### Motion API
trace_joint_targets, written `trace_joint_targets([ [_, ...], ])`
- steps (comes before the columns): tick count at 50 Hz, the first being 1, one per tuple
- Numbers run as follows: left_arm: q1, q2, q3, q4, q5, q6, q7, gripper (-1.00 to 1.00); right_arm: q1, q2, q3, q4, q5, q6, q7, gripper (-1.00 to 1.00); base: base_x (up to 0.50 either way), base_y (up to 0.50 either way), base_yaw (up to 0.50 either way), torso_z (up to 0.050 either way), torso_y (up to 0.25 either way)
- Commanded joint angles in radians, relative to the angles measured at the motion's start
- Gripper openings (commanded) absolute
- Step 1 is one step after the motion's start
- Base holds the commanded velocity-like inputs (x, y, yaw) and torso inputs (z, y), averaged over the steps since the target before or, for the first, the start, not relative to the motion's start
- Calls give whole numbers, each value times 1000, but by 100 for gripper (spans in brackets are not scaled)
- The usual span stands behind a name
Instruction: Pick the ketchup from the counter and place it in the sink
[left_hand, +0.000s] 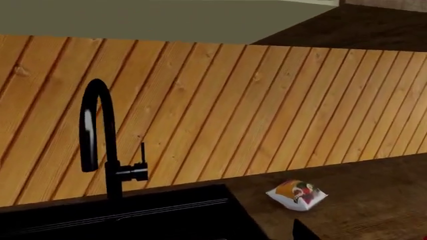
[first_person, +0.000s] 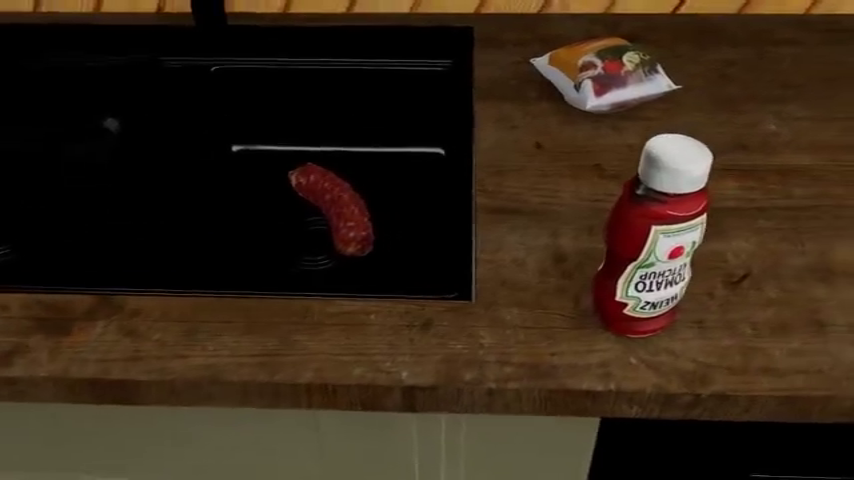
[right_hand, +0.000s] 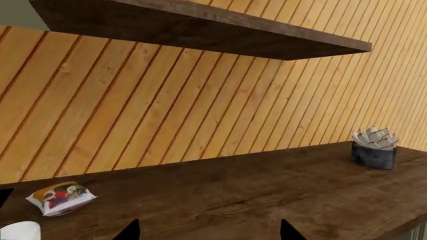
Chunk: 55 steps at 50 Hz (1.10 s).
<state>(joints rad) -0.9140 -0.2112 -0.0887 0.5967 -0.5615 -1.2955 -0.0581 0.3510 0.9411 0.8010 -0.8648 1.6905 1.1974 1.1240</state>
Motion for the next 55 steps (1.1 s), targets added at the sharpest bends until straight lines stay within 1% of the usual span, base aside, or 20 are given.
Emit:
trace_joint_targets([
  [1, 1, -2, -4, 9, -13, -8, -9, 100, -19, -7, 30, -10, 7, -1, -10, 100, 328, -363, 0, 0, 0],
  [9, 1, -3, -5, 16, -22, -12, -15, 100, -28, -13, 44, -10, -4, 2, -30, 100, 329, -358, 0, 0, 0],
  [19, 10, -11, -9, 12, -26, 1, -16, 100, -14, -9, 12, -13, -22, -4, -36, 100, 335, -290, 0, 0, 0],
  [27, 10, -10, -13, 17, -35, -6, -25, 100, -31, -8, 11, -18, -36, 9, -39, 100, 286, 10, 0, 0, 2],
  [36, 11, -12, -15, 22, -44, -12, -32, 100, -70, -26, 69, -23, -65, 28, -81, 100, 193, 159, 0, 0, 0],
  [46, 16, -17, -14, 26, -53, -12, -35, 100, -66, -14, 78, -21, -2, -6, -31, 100, 139, 68, 0, 0, 1],
  [55, 16, -18, -9, 29, -61, -14, -42, 100, -61, -18, 64, -14, 15, -26, -13, 100, 135, -172, 0, 0, 0],
])
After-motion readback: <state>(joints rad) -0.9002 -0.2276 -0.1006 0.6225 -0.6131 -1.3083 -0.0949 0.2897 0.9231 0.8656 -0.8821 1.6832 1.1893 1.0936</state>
